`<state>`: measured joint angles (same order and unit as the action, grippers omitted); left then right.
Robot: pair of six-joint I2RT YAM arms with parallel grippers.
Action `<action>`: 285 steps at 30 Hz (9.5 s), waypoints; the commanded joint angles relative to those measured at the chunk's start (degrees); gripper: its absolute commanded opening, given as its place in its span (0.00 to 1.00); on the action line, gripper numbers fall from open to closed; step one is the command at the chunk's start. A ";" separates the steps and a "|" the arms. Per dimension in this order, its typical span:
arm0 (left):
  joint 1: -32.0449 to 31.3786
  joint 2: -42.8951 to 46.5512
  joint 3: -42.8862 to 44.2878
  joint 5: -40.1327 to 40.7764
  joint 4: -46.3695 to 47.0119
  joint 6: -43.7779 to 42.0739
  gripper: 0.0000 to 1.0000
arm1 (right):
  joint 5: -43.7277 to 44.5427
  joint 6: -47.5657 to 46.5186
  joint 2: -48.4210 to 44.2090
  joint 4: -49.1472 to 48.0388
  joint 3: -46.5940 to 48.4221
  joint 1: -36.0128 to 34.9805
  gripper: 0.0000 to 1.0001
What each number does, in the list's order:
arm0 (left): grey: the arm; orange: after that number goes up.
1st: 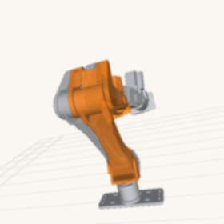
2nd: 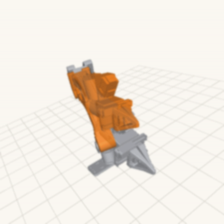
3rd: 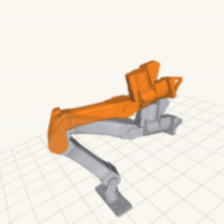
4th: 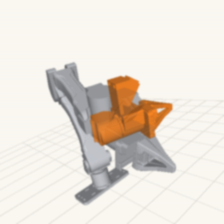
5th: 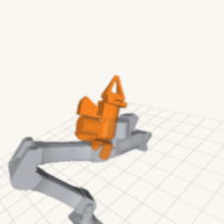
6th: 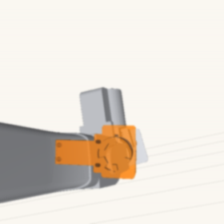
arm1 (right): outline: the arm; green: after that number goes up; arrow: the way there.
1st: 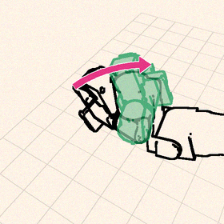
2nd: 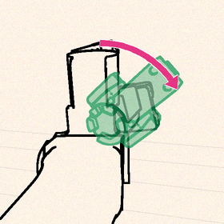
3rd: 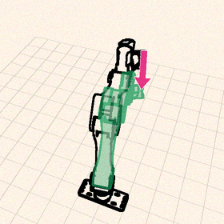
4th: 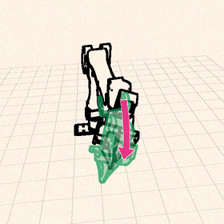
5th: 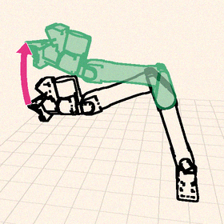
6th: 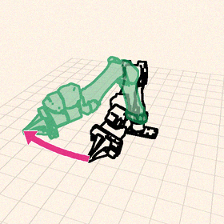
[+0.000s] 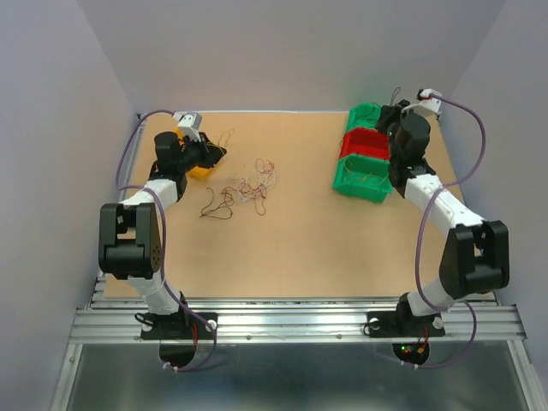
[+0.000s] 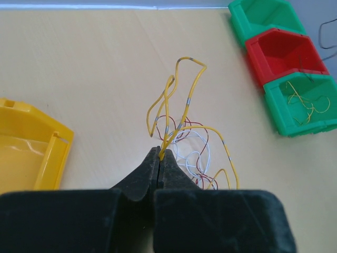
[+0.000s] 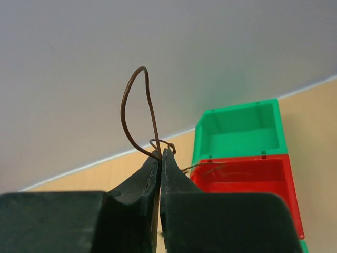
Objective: Untangle the cables
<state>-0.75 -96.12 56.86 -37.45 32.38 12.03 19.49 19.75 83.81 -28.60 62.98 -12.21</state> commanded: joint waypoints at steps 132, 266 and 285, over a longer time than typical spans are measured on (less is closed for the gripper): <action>-19.81 17.45 -5.80 -14.47 -6.54 -25.65 0.00 | -55.17 -4.72 18.05 -12.53 5.22 -16.80 0.71; -8.65 7.79 2.99 11.35 -10.67 -14.84 0.72 | -27.40 -6.57 38.97 25.79 28.77 -19.08 0.56; -9.18 -4.34 10.81 10.73 -17.26 -16.69 0.69 | -25.55 -3.23 46.45 19.46 34.85 -20.40 0.20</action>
<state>-9.37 -100.62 64.49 -25.71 15.25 -3.68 -6.44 15.86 129.80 -5.34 94.70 -32.01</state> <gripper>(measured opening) 0.700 0.398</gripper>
